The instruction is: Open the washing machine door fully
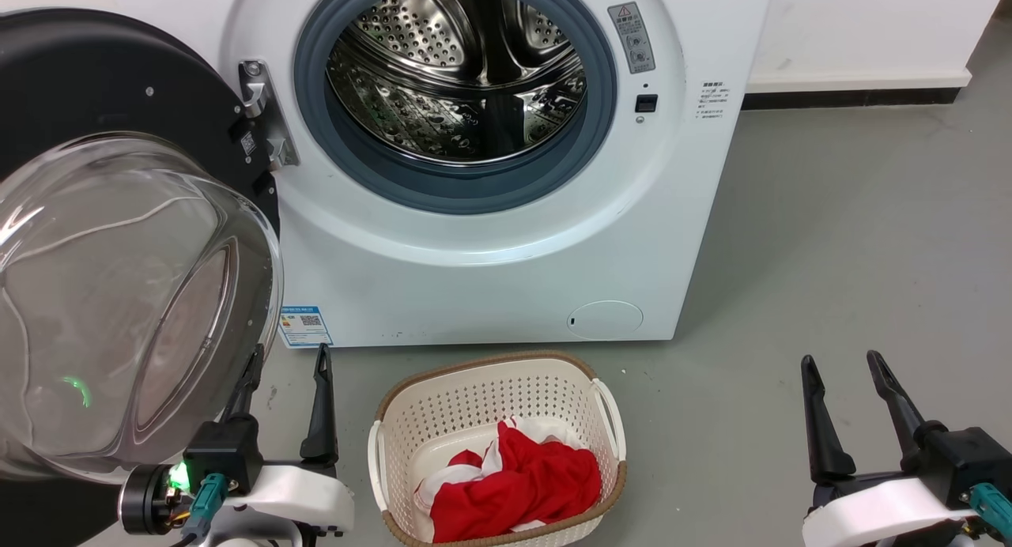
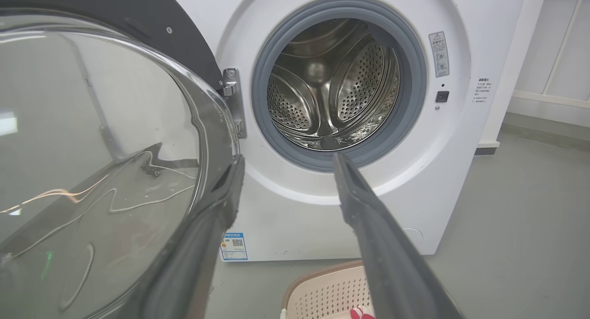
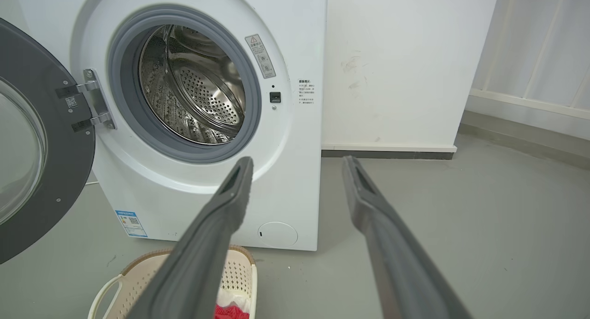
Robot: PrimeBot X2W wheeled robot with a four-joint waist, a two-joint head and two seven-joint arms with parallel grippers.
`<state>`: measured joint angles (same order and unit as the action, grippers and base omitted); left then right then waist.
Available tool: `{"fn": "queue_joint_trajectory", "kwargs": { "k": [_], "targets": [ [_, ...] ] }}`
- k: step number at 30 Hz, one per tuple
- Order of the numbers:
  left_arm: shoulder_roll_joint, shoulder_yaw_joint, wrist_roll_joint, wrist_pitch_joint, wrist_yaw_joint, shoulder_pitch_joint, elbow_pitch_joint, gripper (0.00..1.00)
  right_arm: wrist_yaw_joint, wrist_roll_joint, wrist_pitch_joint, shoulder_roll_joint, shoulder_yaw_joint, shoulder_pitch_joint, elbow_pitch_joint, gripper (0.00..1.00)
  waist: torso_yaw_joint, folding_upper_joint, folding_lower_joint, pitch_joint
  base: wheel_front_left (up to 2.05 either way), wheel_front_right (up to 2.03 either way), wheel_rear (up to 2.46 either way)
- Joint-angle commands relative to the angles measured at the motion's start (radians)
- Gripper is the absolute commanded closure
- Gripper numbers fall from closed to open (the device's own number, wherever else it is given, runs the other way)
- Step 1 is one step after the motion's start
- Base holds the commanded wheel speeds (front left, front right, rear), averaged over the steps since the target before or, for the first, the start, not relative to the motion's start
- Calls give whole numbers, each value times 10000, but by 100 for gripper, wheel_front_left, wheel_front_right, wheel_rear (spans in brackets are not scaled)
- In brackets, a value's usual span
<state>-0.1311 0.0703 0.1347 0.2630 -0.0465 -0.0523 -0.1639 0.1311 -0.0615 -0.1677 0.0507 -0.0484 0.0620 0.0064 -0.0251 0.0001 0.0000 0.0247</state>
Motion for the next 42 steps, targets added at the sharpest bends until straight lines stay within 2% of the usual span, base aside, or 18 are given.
{"fn": "queue_joint_trajectory", "kwargs": {
  "k": [1,11,12,14,26,42],
  "targets": [
    [22,-15,-37,25,31,-136,-11,0,-6,-16,-47,-15,13,-16,24,0,8,-1,0,3,0,0,0],
    [92,-89,-39,25,54,-11,1,0,-6,-67,-68,-15,-1,-30,83,0,44,-1,0,-14,0,0,0],
    [98,-97,-2,-3,32,20,-33,100,0,-59,-33,0,-4,7,101,100,46,-1,0,-12,0,0,0],
    [141,-126,72,-52,41,82,-206,100,0,-143,-10,-4,7,51,263,100,47,-1,0,-13,0,0,0],
    [249,-445,2466,-702,322,-72,-334,100,-1,-2729,407,45,-44,-249,594,100,67,-1,0,-38,0,0,0],
    [366,-717,5163,-1336,646,-165,-392,100,-1,-5568,887,87,-121,-595,977,100,93,-1,0,-73,0,0,0]
  ]
}}
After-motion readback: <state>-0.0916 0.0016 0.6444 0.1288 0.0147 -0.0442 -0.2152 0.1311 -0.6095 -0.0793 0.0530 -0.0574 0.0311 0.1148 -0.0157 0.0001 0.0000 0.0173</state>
